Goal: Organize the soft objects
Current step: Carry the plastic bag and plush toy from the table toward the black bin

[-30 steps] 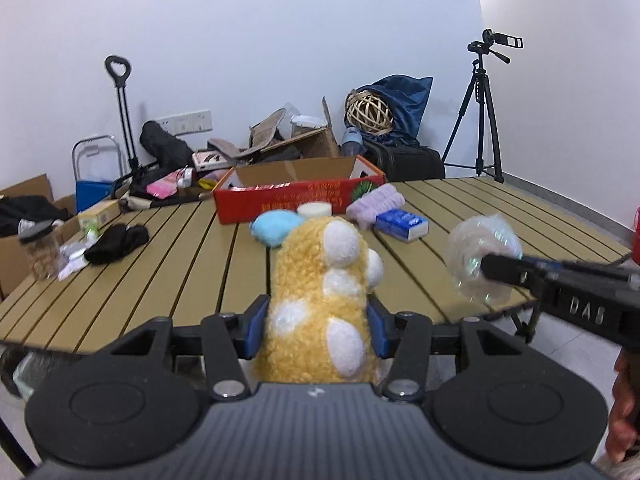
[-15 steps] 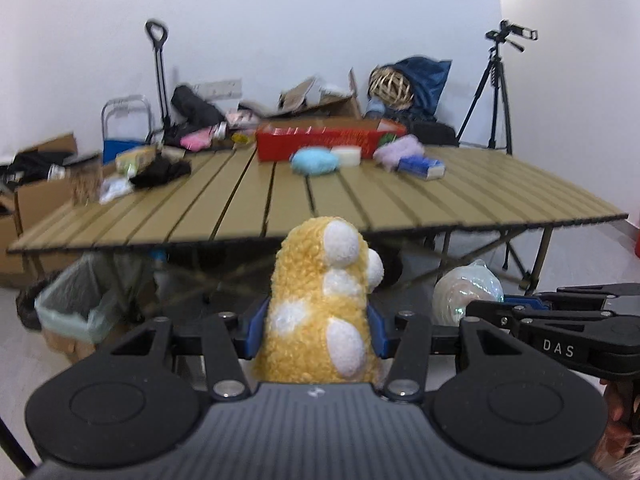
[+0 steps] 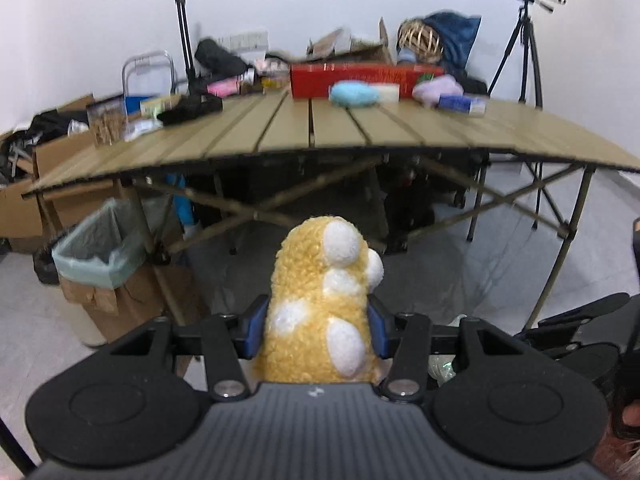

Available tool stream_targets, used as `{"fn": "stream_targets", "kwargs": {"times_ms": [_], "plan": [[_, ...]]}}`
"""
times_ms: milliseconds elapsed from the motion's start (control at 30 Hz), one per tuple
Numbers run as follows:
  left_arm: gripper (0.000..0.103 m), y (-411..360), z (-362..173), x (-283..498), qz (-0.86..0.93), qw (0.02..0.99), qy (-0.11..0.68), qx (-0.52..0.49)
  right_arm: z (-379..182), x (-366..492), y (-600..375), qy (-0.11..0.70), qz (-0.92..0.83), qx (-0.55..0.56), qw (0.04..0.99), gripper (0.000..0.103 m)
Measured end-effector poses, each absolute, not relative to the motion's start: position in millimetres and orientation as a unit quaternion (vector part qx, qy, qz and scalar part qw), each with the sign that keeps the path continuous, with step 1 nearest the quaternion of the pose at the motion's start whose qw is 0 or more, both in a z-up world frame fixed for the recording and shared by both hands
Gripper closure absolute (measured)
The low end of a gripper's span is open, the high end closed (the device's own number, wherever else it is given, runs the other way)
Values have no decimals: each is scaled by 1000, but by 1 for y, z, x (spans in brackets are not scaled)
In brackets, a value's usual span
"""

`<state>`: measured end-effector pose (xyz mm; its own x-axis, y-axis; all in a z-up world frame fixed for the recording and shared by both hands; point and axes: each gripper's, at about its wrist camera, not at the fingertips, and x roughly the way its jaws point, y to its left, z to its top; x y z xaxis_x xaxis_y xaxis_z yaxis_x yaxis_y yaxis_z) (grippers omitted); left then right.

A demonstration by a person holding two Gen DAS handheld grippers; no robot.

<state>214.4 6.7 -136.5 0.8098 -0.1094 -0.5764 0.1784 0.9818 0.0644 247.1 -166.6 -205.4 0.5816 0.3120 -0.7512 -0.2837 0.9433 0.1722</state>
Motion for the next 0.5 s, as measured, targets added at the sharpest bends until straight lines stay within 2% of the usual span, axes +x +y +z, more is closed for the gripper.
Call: {"fn": "stream_targets", "kwargs": {"times_ms": [233, 500], "plan": [[52, 9, -149, 224, -76, 941, 324, 52, -253, 259, -147, 493, 153, -28, 856, 89], [52, 4, -175, 246, -63, 925, 371, 61, -274, 268, -147, 534, 146, -51, 831, 89]]}}
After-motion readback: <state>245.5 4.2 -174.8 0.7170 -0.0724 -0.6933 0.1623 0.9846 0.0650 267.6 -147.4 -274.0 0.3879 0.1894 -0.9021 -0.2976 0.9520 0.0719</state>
